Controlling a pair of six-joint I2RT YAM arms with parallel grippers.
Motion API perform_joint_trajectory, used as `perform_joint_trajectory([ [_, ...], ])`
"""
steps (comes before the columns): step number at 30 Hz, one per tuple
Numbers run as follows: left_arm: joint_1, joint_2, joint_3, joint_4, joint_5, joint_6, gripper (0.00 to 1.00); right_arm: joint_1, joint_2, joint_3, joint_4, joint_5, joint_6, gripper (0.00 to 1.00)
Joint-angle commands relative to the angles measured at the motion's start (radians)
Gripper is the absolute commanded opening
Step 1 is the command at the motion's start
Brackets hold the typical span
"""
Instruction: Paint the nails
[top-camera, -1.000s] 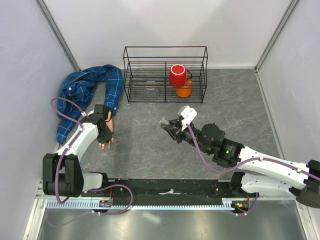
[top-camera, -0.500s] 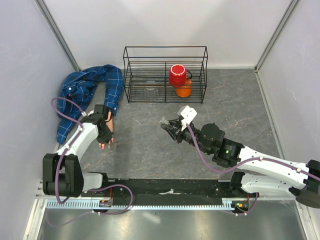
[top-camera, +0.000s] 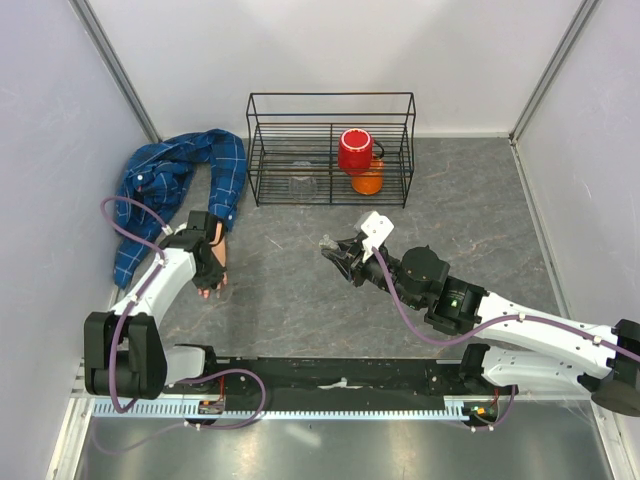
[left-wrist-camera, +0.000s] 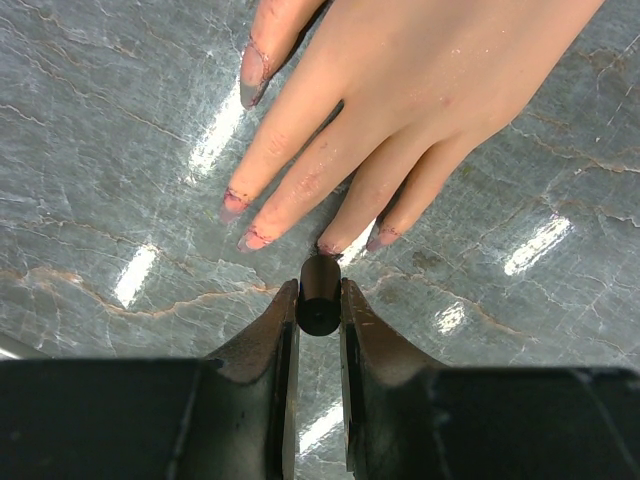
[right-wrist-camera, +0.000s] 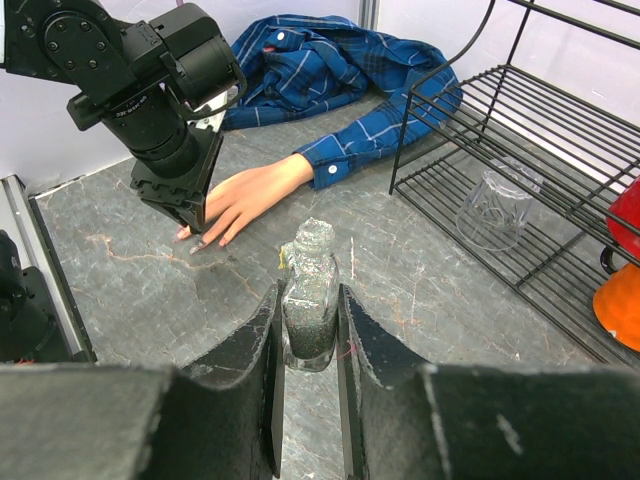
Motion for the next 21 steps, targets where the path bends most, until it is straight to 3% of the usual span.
perform_joint_trajectory([
  [1, 0.009, -0.025, -0.007, -0.007, -0.020, -0.012, 0.02, -0.002, -0.010, 0.022, 0.037, -0.012, 0.013, 0.00],
  [21, 0.009, -0.017, -0.016, -0.006, 0.017, -0.016, 0.02, -0.002, -0.008, 0.020, 0.038, -0.013, 0.016, 0.00],
])
